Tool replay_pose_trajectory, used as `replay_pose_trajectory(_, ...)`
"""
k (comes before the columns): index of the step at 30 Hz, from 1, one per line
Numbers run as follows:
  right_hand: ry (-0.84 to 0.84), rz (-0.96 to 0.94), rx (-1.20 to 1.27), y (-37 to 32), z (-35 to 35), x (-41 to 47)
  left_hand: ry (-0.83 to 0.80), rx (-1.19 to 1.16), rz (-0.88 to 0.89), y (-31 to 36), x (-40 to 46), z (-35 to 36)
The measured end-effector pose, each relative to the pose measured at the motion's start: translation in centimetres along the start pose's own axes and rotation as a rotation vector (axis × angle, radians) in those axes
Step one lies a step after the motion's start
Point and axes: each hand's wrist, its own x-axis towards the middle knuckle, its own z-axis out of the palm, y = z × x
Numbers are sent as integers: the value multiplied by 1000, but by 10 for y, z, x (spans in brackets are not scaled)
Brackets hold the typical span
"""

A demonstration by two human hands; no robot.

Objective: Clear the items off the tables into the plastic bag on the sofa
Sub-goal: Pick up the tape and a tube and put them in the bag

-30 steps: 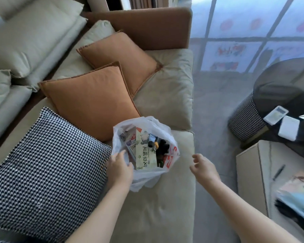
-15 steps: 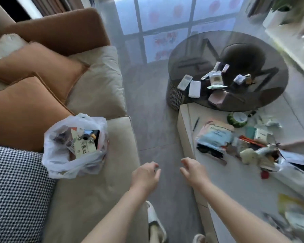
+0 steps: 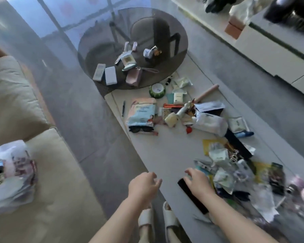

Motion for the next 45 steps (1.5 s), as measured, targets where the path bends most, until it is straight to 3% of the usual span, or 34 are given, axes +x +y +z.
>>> replay_pose_trajectory(11, 31, 342, 185, 130, 39, -3, -225, 28, 55, 62, 57, 100)
replay_pose_trajectory(20, 90, 439, 130, 185, 102, 18, -169, 258, 366, 75, 106, 190)
replay_pose_trajectory(26, 180, 346, -160, 195, 118, 22, -122, 492, 443, 79, 131, 217)
replay_pose_trajectory(35, 180, 226, -264, 202, 109, 30, -148, 577, 444, 69, 140, 210)
replay_pose_trajectory(41, 138, 272, 140, 188, 99, 34, -332, 287, 289, 56, 139, 187)
replay_pose_trajectory(45, 147, 355, 540, 179, 96, 46, -353, 203, 227, 40, 139, 170)
